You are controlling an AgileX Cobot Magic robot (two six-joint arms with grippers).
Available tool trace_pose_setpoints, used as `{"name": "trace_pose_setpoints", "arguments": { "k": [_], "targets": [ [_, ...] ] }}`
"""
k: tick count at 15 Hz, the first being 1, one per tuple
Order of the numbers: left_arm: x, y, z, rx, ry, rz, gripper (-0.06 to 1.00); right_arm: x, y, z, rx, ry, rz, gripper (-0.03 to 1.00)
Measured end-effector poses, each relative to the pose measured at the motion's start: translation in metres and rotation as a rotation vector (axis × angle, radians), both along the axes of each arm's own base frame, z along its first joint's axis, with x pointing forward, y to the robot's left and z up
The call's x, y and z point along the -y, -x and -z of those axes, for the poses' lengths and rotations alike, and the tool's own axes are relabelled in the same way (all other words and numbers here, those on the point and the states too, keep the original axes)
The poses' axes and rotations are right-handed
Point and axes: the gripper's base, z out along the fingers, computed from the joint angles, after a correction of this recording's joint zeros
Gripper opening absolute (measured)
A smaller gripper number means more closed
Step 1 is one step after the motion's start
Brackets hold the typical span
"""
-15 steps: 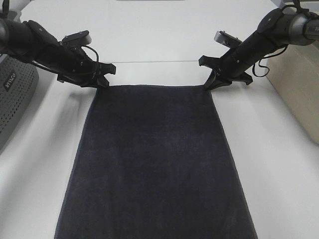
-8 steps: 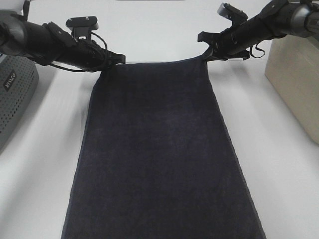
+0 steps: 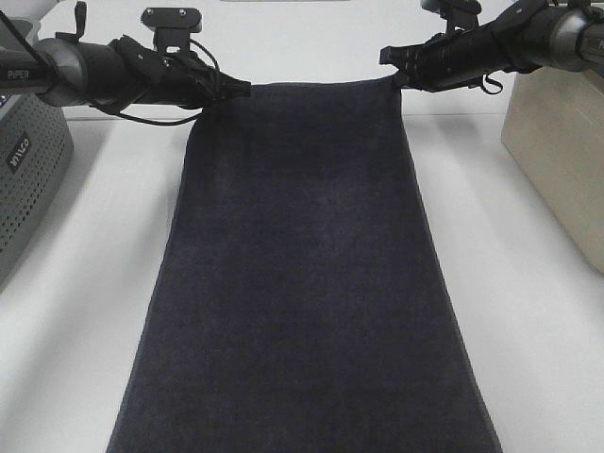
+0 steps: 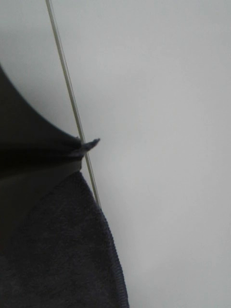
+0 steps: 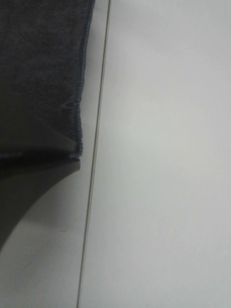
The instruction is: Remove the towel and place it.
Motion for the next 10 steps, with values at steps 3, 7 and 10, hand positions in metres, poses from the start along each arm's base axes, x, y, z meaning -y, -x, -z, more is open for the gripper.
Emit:
{"name": "trace_pose_setpoints", "arguments": {
  "k": [3, 7, 10],
  "targets": [
    [-0.001, -0.002, 0.001, 0.029, -0.035, 0.002, 0.01, -0.002, -0.005, 0.005, 0.061, -0.016, -0.02, 0.02],
    [-0.003, -0.005, -0.003, 0.085, -0.076, -0.011, 0.01, -0.005, -0.012, 0.004, 0.134, -0.045, -0.038, 0.02],
    [-0.005, -0.006, 0.002, 0.108, -0.095, -0.023, 0.01, -0.005, -0.013, 0.005, 0.158, -0.026, -0.051, 0.02]
  ]
}}
